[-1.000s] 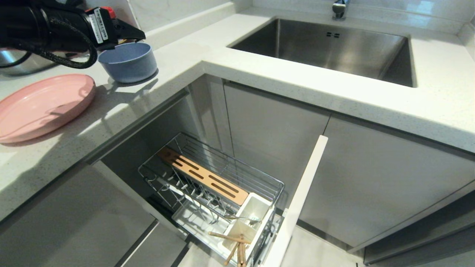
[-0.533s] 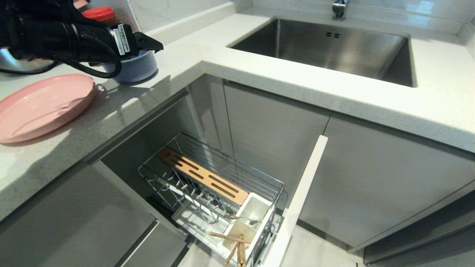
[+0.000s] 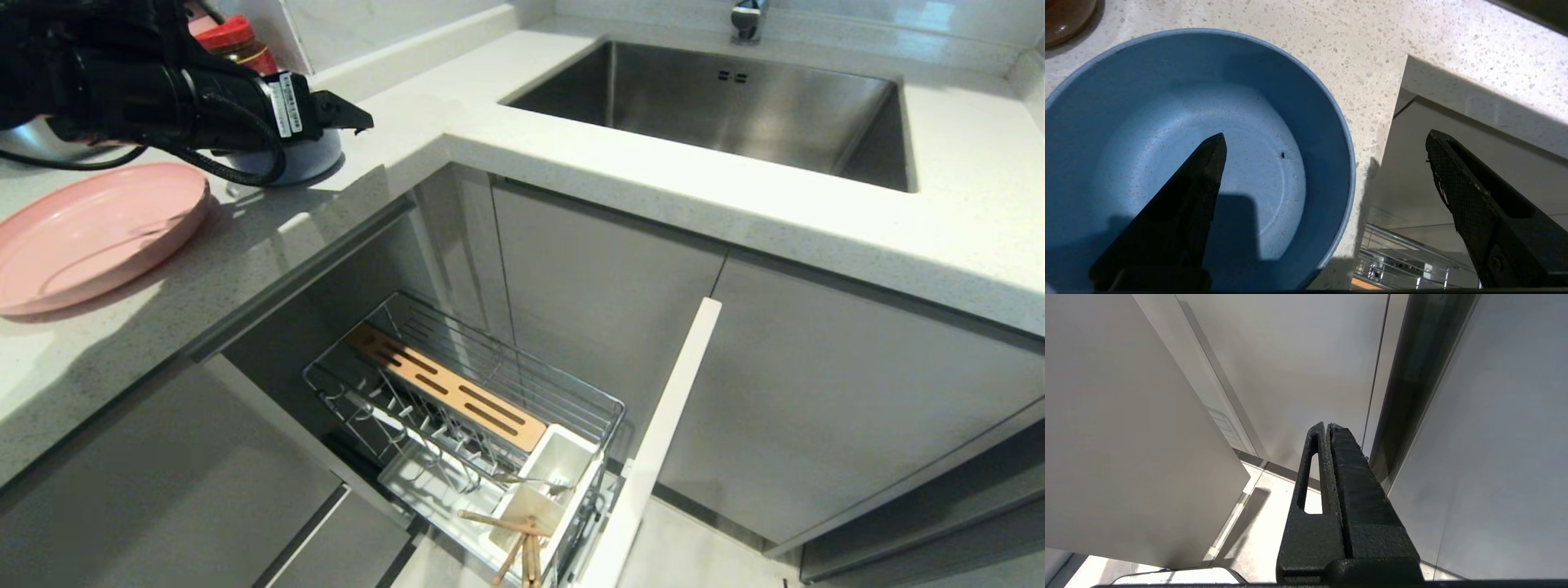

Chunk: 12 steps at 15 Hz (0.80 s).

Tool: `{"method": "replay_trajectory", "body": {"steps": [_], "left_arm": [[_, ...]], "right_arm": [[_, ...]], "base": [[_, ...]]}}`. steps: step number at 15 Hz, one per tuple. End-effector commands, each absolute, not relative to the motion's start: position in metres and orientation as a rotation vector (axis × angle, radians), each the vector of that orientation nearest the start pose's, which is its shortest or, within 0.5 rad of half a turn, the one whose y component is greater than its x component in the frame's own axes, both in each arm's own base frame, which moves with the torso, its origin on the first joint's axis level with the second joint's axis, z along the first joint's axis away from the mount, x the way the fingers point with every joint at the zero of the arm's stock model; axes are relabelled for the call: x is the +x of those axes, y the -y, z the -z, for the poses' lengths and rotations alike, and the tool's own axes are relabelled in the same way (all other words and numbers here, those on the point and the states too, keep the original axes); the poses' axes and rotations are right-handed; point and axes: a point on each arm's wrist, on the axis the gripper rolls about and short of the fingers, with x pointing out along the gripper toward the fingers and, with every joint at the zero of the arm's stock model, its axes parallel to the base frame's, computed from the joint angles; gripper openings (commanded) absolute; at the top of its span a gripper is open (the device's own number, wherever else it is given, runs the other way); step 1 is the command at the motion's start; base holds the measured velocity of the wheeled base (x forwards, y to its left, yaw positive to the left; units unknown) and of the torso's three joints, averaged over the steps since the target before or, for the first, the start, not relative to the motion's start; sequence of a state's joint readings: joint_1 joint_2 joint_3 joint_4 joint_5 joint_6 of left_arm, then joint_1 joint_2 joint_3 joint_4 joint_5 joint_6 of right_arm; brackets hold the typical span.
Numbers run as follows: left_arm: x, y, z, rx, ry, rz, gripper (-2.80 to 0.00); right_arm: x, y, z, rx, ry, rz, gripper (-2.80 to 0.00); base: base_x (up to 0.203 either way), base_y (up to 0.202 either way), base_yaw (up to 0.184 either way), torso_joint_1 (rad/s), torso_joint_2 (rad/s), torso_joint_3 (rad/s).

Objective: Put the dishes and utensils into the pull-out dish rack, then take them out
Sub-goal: Pick up the plate and place it in the cupboard

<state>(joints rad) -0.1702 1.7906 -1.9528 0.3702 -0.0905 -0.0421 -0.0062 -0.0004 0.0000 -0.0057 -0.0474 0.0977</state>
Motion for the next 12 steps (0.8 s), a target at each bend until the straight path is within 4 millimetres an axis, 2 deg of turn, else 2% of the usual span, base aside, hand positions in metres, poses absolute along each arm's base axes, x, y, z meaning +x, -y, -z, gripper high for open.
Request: {"method": "replay_trajectory", "body": {"steps": [1,4,5,12], "left_arm": [[0.3217,0.0574,-0.3732,-0.033,-0.219,0.255,0.00],[0.3222,0.0575,-0.3726,-0.031,-0.222,0.255,0.00],[0.3223,0.0575,-0.3722,-0.031,-0.223,0.255,-2.80],[0.3223,0.0573,-0.3719,-0.030,-0.226,0.248,-2.80]], "right_arm": [[-0.0231,0.0009,-0.0760,0.098,0.012,0.053,-2.80],[-0.0231,0.0009,-0.0760,0.098,0.012,0.053,-2.80],[-0.0231,0.0009,-0.0760,0.098,0.012,0.053,-2.80],[-0.0231,0.0009,-0.0760,0.098,0.012,0.053,-2.80]], "base": [[0.000,0.000,0.000,0.000,0.00,0.000],[0.000,0.000,0.000,0.000,0.00,0.000],[0.000,0.000,0.000,0.000,0.00,0.000],[0.000,0.000,0.000,0.000,0.00,0.000]]}}
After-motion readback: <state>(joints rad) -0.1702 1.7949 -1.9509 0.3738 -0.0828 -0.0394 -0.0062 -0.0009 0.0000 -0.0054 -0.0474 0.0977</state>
